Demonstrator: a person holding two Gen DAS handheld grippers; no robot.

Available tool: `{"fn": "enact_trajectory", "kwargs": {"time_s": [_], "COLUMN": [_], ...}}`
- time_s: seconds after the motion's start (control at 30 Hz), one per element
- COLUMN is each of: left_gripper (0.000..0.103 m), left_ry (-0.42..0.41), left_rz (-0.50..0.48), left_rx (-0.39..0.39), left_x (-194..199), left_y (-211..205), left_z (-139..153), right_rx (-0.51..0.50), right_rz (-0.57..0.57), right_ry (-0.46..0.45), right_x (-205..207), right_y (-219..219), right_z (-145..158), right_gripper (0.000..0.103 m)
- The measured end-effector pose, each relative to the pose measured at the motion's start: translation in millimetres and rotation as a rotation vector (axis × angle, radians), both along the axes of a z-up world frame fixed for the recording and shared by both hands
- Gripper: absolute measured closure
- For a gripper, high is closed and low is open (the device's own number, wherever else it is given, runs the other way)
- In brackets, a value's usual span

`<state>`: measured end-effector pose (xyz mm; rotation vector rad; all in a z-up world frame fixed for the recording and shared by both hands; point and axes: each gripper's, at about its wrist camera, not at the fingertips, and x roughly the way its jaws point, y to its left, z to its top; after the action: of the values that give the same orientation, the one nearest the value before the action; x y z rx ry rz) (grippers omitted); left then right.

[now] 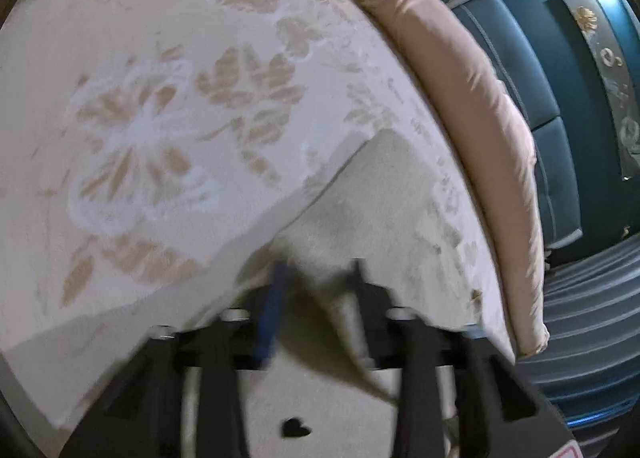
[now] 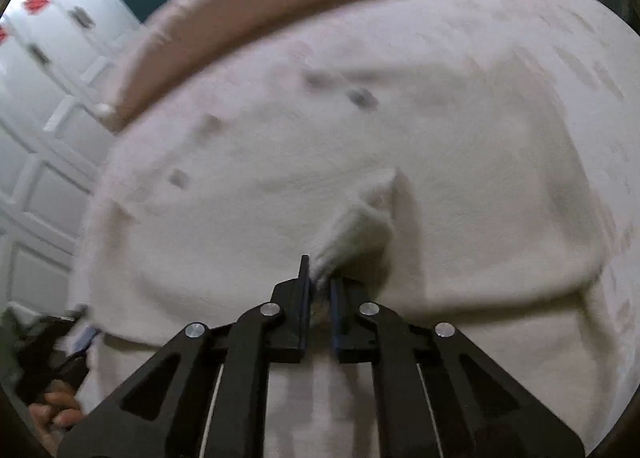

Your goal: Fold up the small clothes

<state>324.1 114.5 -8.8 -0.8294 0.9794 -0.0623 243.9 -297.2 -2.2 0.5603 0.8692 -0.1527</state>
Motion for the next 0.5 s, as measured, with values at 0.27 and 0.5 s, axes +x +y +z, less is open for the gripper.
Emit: {"fn": "enact_trajectory", "kwargs": {"time_s": [0.27, 0.5], "left_gripper": [0.098, 0.097], "left_ry": [0.014, 0.031], "left_rz": [-0.024, -0.042], "left_rx": [0.1, 0.186], "left_x": [18, 13], "left_y": [-11, -16], "left_z": [-7, -29], "right_rx": [-0.162, -0.028], "right_rz": [-0.075, -0.104], "right_ry": [-0.317, -0.108], "right_x": [-37, -37], "right_y": [-33, -72], "right_z": [76, 0], "right_gripper": [0.097, 0.096]}}
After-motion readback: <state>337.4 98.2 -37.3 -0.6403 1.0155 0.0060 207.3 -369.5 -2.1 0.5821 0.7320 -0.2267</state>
